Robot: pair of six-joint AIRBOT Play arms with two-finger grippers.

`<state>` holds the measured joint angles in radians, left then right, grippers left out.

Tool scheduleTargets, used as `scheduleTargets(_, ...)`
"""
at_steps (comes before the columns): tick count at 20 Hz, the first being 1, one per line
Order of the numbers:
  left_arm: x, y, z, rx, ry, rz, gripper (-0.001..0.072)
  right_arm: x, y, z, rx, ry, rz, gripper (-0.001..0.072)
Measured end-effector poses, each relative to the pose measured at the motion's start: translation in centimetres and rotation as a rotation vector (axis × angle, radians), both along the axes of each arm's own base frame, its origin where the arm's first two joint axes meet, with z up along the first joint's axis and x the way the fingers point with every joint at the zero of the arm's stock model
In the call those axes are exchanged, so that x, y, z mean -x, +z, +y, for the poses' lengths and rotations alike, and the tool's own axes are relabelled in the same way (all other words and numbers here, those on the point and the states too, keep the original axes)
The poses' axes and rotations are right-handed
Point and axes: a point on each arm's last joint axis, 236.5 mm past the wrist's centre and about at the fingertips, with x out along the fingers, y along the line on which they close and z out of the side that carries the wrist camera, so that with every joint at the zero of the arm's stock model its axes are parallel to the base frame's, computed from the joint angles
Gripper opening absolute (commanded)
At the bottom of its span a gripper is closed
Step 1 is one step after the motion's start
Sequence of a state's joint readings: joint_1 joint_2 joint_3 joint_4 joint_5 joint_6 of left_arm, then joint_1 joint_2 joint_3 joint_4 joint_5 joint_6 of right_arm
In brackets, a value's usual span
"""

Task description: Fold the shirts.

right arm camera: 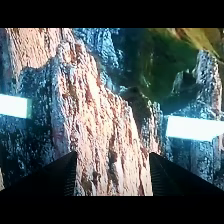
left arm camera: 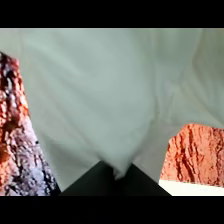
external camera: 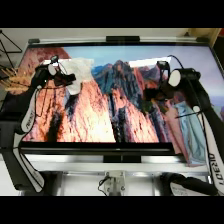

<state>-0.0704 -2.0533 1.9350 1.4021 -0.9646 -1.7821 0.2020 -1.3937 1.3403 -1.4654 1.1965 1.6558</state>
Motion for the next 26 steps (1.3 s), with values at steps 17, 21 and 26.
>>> scheduleTargets(17,25.8,46.3,-10.6,-0.059,-0.529,-0.741,0.0031,8.1,20.8,-8.1,0.181,-0.059,-0.519,0.0635)
scheduleTargets(21,29.4,40.4,-6.8,-0.188,-0.525,-0.496,0.0031,10.7,16.2,-3.9,0.022,0.022,-0.357,0.0635)
scheduleTargets(26,31.0,33.8,-3.9,-0.289,-0.508,-0.285,0.0031,12.7,4.1,4.9,-0.301,0.092,-0.018,0.0635)
